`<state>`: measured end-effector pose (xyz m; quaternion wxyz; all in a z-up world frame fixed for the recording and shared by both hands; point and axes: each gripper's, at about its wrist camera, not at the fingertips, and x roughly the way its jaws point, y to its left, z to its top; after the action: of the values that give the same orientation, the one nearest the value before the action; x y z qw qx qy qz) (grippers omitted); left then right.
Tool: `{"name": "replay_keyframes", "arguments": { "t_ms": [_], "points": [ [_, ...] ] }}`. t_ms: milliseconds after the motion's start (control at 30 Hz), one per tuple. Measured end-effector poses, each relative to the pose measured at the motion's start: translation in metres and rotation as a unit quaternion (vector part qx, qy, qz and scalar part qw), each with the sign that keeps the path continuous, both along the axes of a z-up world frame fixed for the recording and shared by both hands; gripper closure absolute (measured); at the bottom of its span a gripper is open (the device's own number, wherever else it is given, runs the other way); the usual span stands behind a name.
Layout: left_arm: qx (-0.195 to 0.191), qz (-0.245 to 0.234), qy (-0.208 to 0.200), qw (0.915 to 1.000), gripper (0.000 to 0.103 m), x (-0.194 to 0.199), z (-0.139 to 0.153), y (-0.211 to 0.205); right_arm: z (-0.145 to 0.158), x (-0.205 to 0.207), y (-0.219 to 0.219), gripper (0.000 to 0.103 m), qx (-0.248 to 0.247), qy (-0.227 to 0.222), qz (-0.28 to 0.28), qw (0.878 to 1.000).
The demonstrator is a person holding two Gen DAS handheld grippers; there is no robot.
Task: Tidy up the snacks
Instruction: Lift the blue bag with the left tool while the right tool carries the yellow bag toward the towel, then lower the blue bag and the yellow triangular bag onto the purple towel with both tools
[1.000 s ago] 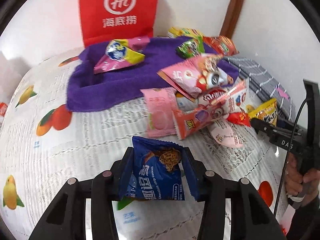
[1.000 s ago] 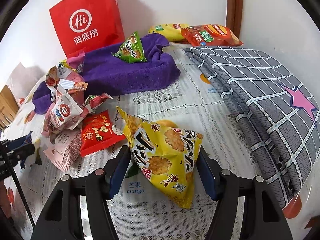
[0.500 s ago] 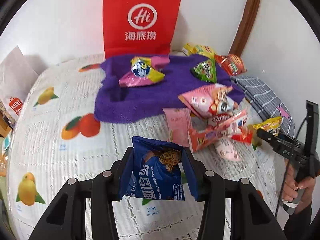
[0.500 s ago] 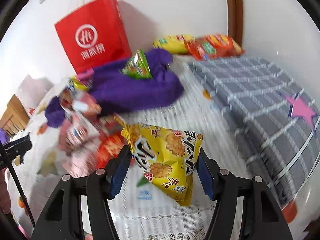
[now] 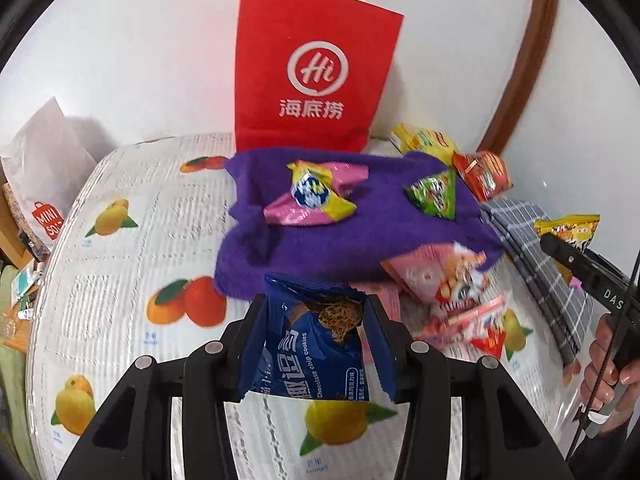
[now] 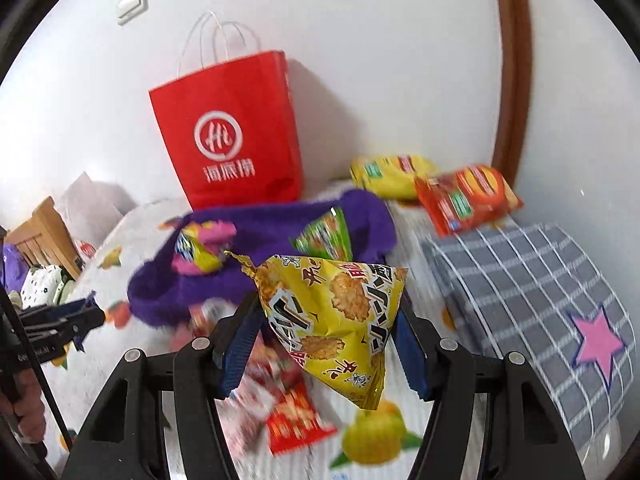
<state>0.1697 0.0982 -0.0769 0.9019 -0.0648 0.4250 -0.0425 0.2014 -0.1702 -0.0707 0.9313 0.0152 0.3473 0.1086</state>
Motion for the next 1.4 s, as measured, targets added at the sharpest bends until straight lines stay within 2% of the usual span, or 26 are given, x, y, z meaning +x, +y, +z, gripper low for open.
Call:
{"name": "replay_keyframes", "arguments": {
  "t_ms": [300,400,600,700,900,1000,1133,1400],
  "points": [
    [-0.015,0.038,-0.016,0.999,0.058,0.037,0.011,0.011,0.01,0.057,0.022,0.04,0.024,-0.009,0.018,0.999],
    [-0.027,0.053,-0.025,0.9979,0.058,0.052,0.012,0.013,0.002,0.075,0.028,0.04,0.025,-0.007,0.02,0.999],
    [-0.039,0.071,-0.023,0.9965,0.058,0.081,0.0,0.011,-0.039,0.106,0.023,0.04,0.045,0.027,0.019,0.998],
    [-0.029,0.077,-0.028,0.9962,0.058,0.089,-0.009,0.006,-0.052,0.111,0.021,0.04,0.022,0.037,0.013,0.999],
    [-0.038,0.082,-0.018,0.9957,0.058,0.094,-0.029,-0.001,-0.07,0.113,0.012,0.04,0.046,0.062,0.022,0.997],
    [-0.03,0.086,-0.027,0.9955,0.057,0.093,-0.03,0.0,-0.076,0.115,0.017,0.04,0.034,0.067,0.023,0.997],
    [-0.067,0.085,-0.022,0.9938,0.058,0.095,-0.033,0.011,-0.081,0.115,0.023,0.04,0.019,0.074,0.026,0.997],
    [-0.062,0.071,-0.028,0.9952,0.057,0.094,-0.033,0.002,-0.082,0.115,0.024,0.04,0.017,0.073,0.022,0.997]
  ]
}}
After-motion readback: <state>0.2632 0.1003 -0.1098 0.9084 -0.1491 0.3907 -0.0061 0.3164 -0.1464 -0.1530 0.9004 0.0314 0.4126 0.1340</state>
